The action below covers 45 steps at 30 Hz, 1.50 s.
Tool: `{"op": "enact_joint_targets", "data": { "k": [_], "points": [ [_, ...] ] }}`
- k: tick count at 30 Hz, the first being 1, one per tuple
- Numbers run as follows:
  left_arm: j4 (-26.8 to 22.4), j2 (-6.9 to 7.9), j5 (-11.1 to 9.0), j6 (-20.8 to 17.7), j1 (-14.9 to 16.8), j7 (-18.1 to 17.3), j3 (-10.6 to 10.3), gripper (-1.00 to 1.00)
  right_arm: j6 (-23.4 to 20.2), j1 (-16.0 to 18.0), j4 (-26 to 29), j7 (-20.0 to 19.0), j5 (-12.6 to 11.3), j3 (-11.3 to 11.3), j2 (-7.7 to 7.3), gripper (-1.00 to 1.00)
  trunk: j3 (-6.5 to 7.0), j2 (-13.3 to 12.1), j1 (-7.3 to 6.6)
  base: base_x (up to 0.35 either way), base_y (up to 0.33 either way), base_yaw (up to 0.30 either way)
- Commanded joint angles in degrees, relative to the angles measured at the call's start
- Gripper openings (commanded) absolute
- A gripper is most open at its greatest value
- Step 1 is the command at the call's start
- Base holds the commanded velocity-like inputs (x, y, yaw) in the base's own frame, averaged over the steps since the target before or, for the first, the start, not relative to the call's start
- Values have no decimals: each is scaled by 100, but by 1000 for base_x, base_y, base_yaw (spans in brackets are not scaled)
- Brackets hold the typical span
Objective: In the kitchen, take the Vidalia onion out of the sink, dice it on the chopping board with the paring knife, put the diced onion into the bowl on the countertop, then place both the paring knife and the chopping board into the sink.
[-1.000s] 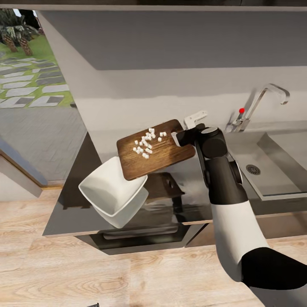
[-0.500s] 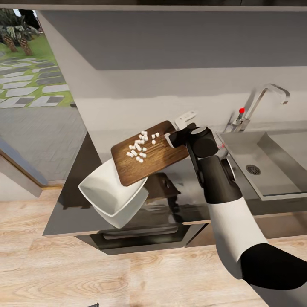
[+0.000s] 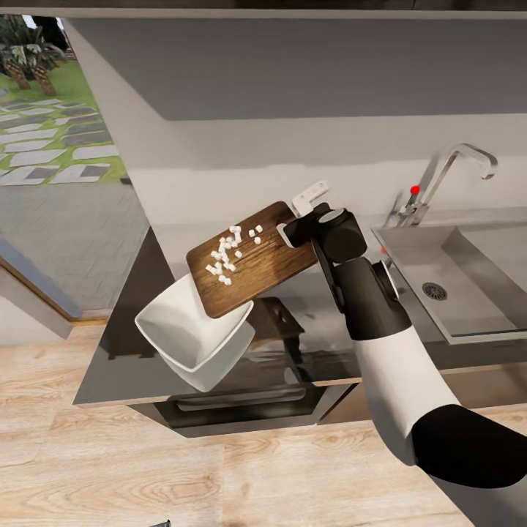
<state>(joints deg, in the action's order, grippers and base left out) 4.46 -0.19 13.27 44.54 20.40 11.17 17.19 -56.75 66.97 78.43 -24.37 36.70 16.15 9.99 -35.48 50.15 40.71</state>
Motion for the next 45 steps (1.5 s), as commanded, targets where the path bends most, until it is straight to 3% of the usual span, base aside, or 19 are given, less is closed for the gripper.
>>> {"op": "enact_joint_targets", "data": {
  "k": [1,10,14,28,34,45],
  "points": [
    [20,2,61,29,8,42,30,100,-20,9,0,-51,57,3,1,-100,-5,4,1,0,0,0],
    [20,2,61,29,8,43,30,100,-21,164,-58,-51,60,21,1,-100,-5,4,1,0,0,0],
    [20,2,61,29,8,42,30,100,-21,167,-97,-50,58,355,1,-100,-5,4,1,0,0,0],
    [20,2,61,29,8,43,30,100,-21,167,-225,-51,66,595,1,-100,-5,4,1,0,0,0],
    [20,2,61,29,8,42,30,100,-21,167,-288,-51,69,950,1,-100,-5,4,1,0,0,0],
    [20,2,61,29,8,43,30,100,-12,167,-398,-51,83,986,1,-100,-5,4,1,0,0,0]
  ]
}}
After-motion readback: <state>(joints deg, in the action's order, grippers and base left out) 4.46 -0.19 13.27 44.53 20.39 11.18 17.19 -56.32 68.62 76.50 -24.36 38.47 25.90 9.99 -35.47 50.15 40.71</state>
